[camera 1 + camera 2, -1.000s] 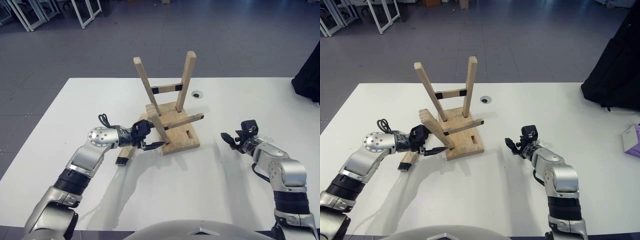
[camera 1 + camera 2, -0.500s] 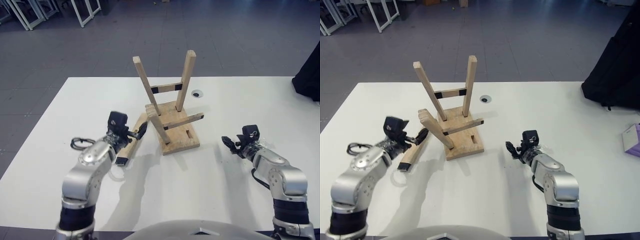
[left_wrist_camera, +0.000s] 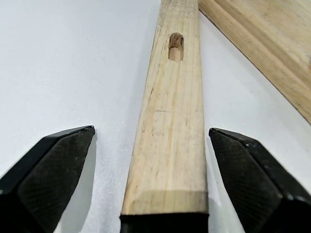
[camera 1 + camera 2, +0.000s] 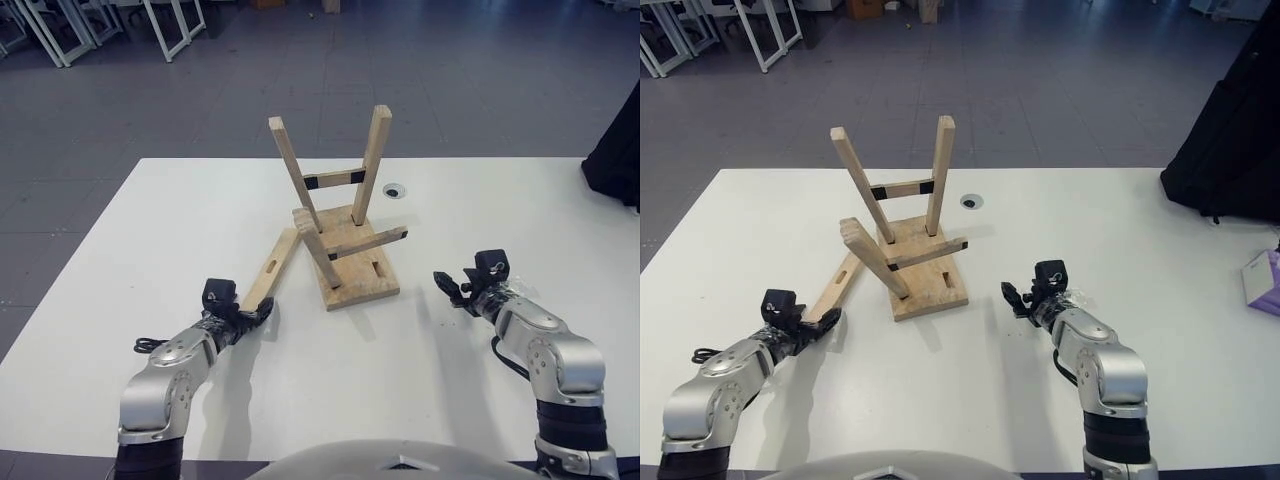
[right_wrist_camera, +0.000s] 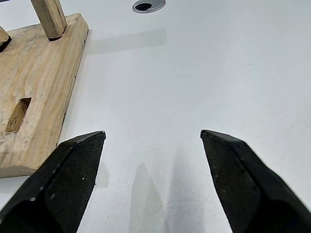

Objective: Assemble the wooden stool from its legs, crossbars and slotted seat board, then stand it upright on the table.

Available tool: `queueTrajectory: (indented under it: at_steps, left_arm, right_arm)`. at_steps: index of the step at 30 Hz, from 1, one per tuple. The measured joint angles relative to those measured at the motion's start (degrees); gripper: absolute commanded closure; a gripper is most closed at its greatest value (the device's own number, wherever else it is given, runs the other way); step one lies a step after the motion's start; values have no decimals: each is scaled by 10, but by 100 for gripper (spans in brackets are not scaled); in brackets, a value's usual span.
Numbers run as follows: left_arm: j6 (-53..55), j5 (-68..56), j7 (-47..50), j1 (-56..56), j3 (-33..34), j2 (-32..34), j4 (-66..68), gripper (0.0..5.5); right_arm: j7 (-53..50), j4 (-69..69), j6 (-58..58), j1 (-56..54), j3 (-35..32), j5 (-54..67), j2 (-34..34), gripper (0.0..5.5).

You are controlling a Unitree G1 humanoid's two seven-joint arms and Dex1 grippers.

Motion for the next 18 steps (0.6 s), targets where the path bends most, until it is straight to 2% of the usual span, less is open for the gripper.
queueTrajectory:
  at_steps: [1,5,12,18]
  left_arm:
    - [-4,0,-7,1,-1,4,4,147]
    - [-55,22,-14,2,-15,14,33,224]
    - [-109,71,-9,16,-75,17,21,338]
    - [-109,55,-10,25,-61,4,17,345]
  right_arm:
    - [0,1,0,-1,0,0,-1,188]
    - [5,3,0,-6,2,0,-4,188]
    - [10,32,3,-44,-8,0,-11,188]
    - [8,32,19,-46,-31,5,-9,188]
